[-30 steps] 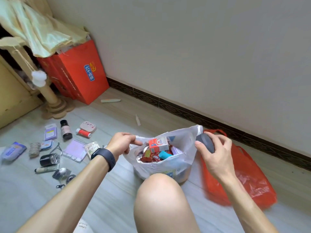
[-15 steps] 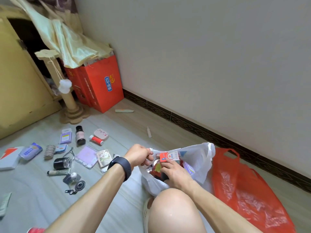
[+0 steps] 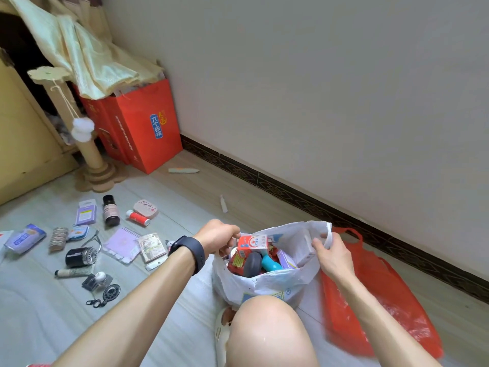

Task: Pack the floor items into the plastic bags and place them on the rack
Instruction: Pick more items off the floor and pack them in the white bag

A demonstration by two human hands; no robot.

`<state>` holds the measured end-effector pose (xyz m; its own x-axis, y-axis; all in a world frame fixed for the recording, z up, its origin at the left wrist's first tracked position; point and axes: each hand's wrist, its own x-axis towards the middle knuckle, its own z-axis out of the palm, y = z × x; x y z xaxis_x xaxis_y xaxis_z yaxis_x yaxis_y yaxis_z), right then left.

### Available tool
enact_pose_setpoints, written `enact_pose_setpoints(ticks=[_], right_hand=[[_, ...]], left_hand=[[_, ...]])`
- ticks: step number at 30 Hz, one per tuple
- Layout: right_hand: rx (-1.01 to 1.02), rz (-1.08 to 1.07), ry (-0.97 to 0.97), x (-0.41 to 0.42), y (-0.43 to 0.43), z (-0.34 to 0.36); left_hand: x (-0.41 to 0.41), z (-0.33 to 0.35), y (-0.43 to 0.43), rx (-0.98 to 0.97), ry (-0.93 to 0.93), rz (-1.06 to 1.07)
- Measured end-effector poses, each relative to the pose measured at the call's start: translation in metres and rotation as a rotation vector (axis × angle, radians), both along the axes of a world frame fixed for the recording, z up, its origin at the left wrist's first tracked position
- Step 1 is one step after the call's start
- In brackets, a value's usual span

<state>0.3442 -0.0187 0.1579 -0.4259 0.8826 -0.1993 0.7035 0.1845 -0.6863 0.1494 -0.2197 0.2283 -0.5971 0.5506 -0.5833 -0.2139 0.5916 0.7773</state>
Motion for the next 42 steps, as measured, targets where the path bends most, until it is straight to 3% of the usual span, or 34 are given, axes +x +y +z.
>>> enact_pose_setpoints(ticks=[5, 10, 16, 24, 30, 36, 42], right_hand=[[-0.177, 0.074, 0.366, -0.046, -0.016, 0.029], [-0.306, 0.26, 0.524, -0.088, -0.054, 0.063], [-0.417, 0.472, 0.381, -0.117, -0.095, 0.075], [-0.655, 0.592, 0.401, -0.177, -0.153, 0.065], [-0.948, 0.613, 0.419, -0.222, -0.19, 0.048], [-1.01, 0.707, 0.363, -0.271, -0.199, 0.012], [-1.097, 0.581, 0.245, -0.327, -0.198, -0.028]], left_hand=[[-0.009, 0.003, 0.003, 0.053, 0.005, 0.166], [-0.033, 0.013, -0.021, 0.113, -0.021, 0.421], [-0.051, 0.032, -0.084, 0.007, -0.102, 0.369], [-0.088, 0.039, -0.157, -0.031, -0.024, 0.455], [-0.117, 0.016, -0.192, 0.138, -0.278, 0.405], [-0.17, -0.056, -0.176, 0.27, -0.45, 0.249], [-0.231, -0.103, -0.176, 0.306, -0.597, 0.334]])
